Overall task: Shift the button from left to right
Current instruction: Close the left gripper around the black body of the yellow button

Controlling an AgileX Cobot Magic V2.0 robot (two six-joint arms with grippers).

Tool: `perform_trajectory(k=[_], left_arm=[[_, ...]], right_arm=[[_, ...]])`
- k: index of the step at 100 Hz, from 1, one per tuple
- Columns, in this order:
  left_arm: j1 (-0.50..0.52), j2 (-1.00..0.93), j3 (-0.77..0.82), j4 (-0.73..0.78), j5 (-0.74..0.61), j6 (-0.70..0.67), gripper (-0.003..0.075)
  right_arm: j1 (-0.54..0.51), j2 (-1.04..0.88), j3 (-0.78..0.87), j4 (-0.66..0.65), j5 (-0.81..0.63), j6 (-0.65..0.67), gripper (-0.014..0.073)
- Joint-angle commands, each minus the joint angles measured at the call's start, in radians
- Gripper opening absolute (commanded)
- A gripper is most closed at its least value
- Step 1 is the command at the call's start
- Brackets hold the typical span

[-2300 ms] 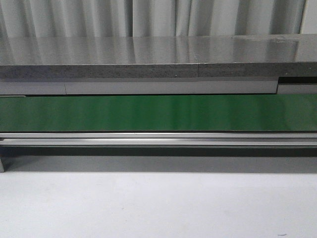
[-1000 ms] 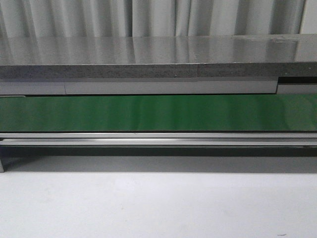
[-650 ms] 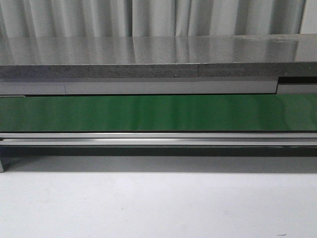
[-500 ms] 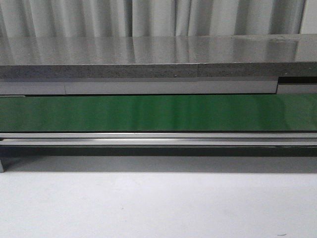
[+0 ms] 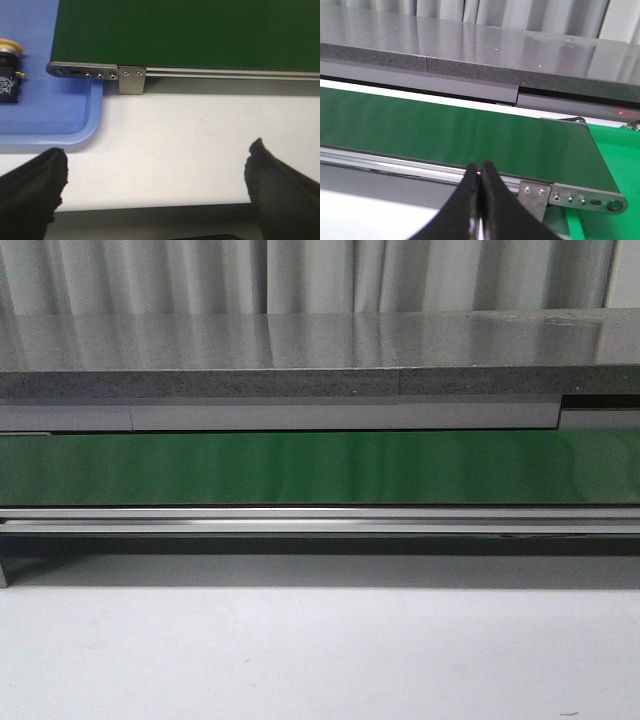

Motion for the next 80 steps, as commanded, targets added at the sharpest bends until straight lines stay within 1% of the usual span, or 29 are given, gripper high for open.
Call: perform_trajectory(k=[1, 7, 18, 28, 44, 56, 64, 80], left_arm=[[0.001, 0.015, -0.043, 0.003, -0.053, -0.027, 0.0671], [0.019, 0.036, -0.062, 0.04, -0.048, -0.065, 0.0669], [0.067, 0.103, -0.128, 0.087, -0.034, -0.065, 0.0669], [0.14, 0.192, -0.207, 0.122, -0.027, -0.065, 0.0669], [0.272, 0.37, -0.335, 0.12, -0.035, -0.011, 0.0666], [0.348, 0.524, -0.417, 0.12, -0.046, 0.002, 0.0666], [0.38, 0.63, -0.463, 0.12, -0.064, 0.026, 0.0666], [0.427, 0.802, -0.539, 0.11, -0.095, 0.026, 0.0665]], right_arm=[[0.001, -0.017, 0.0, -0.004, -0.079, -0.002, -0.0068], [0.001, -0.017, 0.0, -0.004, -0.079, -0.002, -0.0068], [0.001, -0.017, 0.0, -0.004, -0.079, -0.002, -0.0068], [0.001, -0.017, 0.0, -0.004, -0.079, -0.002, -0.0068], [0.001, -0.017, 0.0, -0.004, -0.079, -0.002, -0.0068], [0.001, -0.017, 0.0, -0.004, -0.079, -0.002, -0.0068], [0.001, -0.017, 0.0, -0.004, -0.079, -0.002, -0.0068], [0.001, -0.017, 0.0, -0.004, -0.079, -0.002, -0.0068]])
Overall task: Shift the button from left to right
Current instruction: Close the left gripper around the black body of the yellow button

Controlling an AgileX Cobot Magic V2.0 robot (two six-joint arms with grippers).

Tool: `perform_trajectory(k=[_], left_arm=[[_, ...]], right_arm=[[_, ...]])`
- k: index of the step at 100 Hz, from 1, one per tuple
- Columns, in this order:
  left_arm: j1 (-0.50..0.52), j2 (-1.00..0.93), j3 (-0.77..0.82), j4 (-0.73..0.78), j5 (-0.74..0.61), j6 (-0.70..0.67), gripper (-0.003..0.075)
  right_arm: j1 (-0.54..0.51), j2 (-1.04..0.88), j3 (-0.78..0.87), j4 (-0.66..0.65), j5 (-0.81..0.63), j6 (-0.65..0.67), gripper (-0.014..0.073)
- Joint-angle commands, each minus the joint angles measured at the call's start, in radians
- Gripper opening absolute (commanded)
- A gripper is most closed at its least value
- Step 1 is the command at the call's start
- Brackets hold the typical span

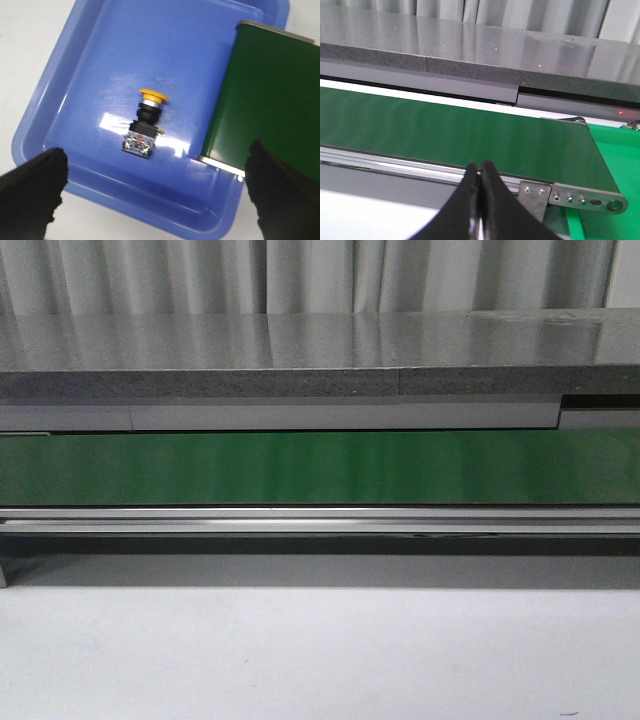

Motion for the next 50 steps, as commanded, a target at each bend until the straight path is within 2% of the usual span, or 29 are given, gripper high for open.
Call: perform_trajectory(k=[1, 26, 50], left_arm=[[0.02, 0.063, -0.067, -0.009, -0.056, 0.002, 0.0665], [0.027, 0.245, -0.089, -0.011, -0.124, 0.002, 0.0665], [0.027, 0.342, -0.089, -0.011, -0.159, 0.002, 0.0665]], right_arm=[[0.001, -0.017, 0.0, -0.004, -0.079, -0.002, -0.0068], [0.001, -0.017, 0.0, -0.004, -0.079, -0.002, -0.0068], [0.001, -0.017, 0.0, -0.004, -0.079, -0.002, -0.0068]])
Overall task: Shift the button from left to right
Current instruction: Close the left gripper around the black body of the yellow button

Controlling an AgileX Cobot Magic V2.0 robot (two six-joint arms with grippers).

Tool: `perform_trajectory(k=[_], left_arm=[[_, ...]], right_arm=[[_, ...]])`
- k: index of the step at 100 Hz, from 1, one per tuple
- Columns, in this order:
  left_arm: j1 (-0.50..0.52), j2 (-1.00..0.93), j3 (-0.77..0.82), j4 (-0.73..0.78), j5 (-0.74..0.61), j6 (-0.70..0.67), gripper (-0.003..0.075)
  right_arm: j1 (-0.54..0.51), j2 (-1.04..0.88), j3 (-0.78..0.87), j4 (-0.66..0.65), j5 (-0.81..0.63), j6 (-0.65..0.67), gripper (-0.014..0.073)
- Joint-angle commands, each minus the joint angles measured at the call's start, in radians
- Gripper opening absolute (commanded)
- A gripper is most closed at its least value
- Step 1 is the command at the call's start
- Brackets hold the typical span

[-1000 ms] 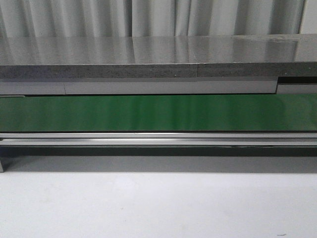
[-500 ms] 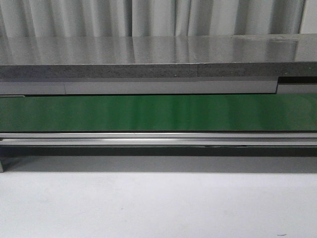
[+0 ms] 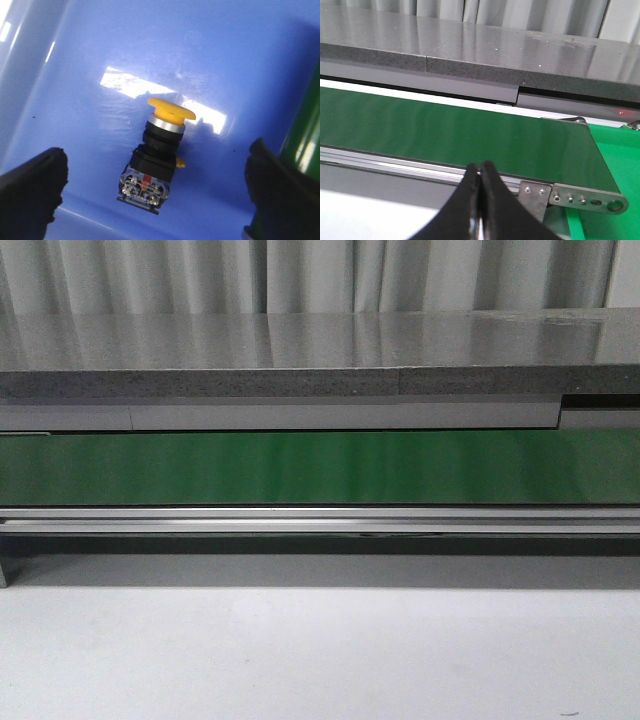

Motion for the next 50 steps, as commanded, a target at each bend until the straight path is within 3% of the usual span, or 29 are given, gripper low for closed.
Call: perform_trajectory(k=[1, 50], left_arm=[[0.004, -0.014, -0.032, -0.008, -0.051, 0.0, 0.0665], [0.009, 0.092, -0.041, 0.0, -0.059, 0.0, 0.0664]], right_arm=[[0.001, -0.017, 0.0, -0.004, -0.079, -0.002, -0.0068], [0.001, -0.017, 0.0, -0.004, -0.079, -0.002, -0.0068]])
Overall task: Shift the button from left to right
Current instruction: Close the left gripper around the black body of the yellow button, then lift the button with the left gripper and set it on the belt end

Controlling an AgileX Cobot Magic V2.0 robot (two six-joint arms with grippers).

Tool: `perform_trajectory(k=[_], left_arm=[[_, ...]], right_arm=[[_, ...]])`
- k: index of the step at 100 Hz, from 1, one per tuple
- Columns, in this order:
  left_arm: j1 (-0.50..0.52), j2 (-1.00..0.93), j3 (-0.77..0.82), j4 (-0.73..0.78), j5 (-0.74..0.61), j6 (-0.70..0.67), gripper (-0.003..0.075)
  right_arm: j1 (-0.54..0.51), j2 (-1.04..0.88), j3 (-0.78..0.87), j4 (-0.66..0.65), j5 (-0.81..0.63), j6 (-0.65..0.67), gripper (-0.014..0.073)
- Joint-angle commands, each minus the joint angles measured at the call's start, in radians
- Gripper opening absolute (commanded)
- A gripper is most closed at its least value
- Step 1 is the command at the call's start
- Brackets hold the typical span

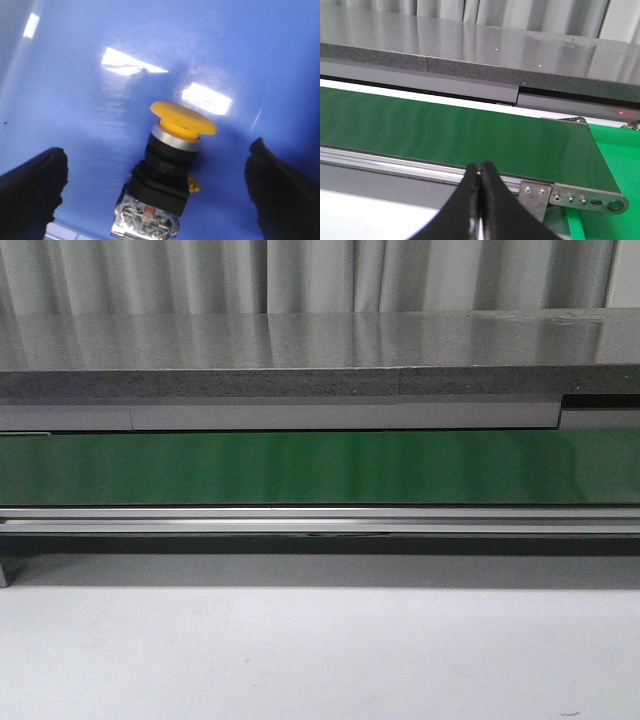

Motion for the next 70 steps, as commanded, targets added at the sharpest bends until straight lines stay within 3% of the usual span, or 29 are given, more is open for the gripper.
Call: perform_trajectory(k=[1, 18, 32, 46, 70], left_arm=[[0.003, -0.03, -0.029, -0.002, -0.023, 0.0, 0.0664], [0.003, -0.008, -0.029, -0.002, -0.038, 0.0, 0.064], [0.003, 0.013, -0.029, -0.001, -0.041, 0.0, 0.0543], [0.003, 0.017, -0.029, 0.001, -0.041, 0.0, 0.0407], [0.003, 0.009, -0.031, 0.006, -0.039, 0.0, 0.0097]], right_arm=[[0.001, -0.017, 0.0, -0.004, -0.079, -0.002, -0.0068], [0.001, -0.017, 0.0, -0.004, -0.079, -0.002, -0.0068], [0.001, -0.017, 0.0, -0.004, -0.079, -0.002, -0.0068], [0.001, -0.017, 0.0, -0.004, -0.079, -0.002, -0.0068], [0.001, -0.017, 0.0, -0.004, -0.079, -0.002, -0.0068]])
